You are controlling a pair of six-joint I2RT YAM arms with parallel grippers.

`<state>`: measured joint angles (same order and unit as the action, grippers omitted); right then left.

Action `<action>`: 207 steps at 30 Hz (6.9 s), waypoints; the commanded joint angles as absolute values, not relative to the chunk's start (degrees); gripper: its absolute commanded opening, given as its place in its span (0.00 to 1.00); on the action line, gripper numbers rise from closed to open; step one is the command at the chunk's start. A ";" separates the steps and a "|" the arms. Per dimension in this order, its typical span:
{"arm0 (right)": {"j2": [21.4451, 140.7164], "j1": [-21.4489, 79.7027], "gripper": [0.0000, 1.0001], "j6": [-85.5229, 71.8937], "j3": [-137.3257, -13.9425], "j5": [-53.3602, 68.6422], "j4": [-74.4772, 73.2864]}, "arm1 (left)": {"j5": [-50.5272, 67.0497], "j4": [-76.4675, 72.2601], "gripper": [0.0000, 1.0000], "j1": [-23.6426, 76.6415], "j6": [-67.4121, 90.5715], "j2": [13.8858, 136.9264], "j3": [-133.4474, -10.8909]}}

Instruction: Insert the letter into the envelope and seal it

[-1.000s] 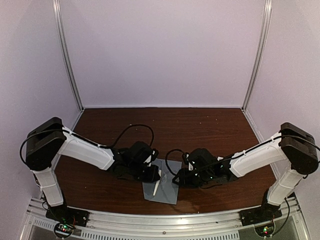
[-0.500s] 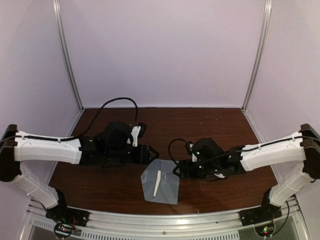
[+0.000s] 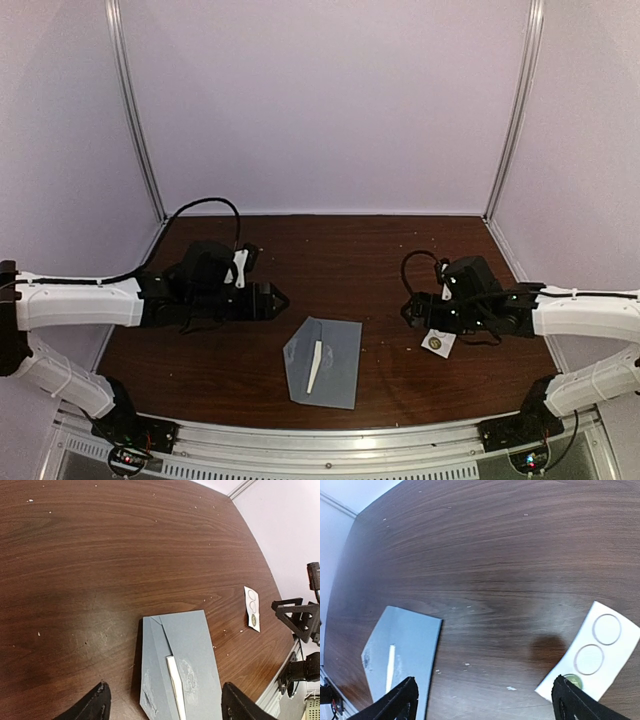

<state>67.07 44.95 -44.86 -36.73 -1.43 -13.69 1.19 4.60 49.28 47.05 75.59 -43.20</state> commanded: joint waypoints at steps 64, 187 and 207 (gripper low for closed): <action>70.62 36.28 0.91 -42.04 -30.22 17.76 -1.33 | 11.53 -14.53 0.69 58.82 50.40 104.31 -60.45; 59.09 46.58 0.00 -44.71 -28.97 31.71 29.16 | 7.84 -14.62 0.41 63.02 34.47 84.18 -57.93; 59.91 46.58 0.00 -44.36 -29.88 29.85 28.81 | 19.02 -18.26 0.31 64.48 44.24 86.03 -55.20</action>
<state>59.27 46.28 -44.93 -28.99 30.46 27.68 15.77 -13.15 63.94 41.95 84.36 -56.10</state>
